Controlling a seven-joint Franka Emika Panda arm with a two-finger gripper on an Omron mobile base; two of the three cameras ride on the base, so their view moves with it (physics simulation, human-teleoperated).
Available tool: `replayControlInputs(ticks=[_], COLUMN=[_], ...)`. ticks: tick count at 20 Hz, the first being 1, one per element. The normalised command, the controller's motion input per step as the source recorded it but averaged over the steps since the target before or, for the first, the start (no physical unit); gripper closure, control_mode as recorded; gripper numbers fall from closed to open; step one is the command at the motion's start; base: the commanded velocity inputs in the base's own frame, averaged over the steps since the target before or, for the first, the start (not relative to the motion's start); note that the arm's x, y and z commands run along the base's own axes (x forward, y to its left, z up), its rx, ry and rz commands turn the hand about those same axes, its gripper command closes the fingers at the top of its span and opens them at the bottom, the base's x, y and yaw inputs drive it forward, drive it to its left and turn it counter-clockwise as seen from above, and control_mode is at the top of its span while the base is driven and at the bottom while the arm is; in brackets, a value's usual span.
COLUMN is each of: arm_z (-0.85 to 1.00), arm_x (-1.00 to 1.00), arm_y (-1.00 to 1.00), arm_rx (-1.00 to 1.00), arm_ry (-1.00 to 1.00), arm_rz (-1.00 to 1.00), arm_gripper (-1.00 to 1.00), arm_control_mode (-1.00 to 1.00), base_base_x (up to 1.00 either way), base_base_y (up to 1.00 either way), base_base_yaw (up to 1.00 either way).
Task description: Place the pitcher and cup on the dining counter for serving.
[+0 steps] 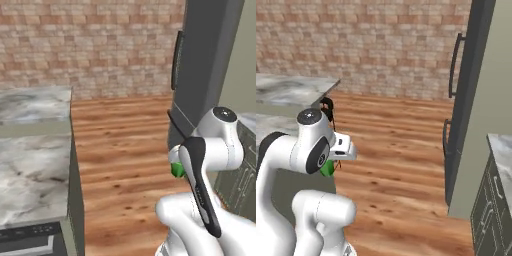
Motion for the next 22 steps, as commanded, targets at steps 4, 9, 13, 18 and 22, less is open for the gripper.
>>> replayControlInputs(ticks=[4,9,13,18,22], arm_z=[0.0,0.0,0.0,0.0,0.0], arm_x=[0.0,0.0,0.0,0.0,0.0], arm_y=[0.0,0.0,0.0,0.0,0.0], arm_rx=[0.0,0.0,0.0,0.0,0.0], arm_ry=[0.0,0.0,0.0,0.0,0.0], arm_rz=[0.0,0.0,0.0,0.0,0.0], arm_gripper=[1.0,1.0,1.0,1.0,1.0], arm_control_mode=[1.0,1.0,1.0,1.0,1.0], base_base_x=[1.0,1.0,1.0,0.92,0.63], base_base_y=[-0.43,-0.07,-0.03,-0.22,-0.39], base_base_yaw=[0.08,0.19,0.36,0.53,0.62])
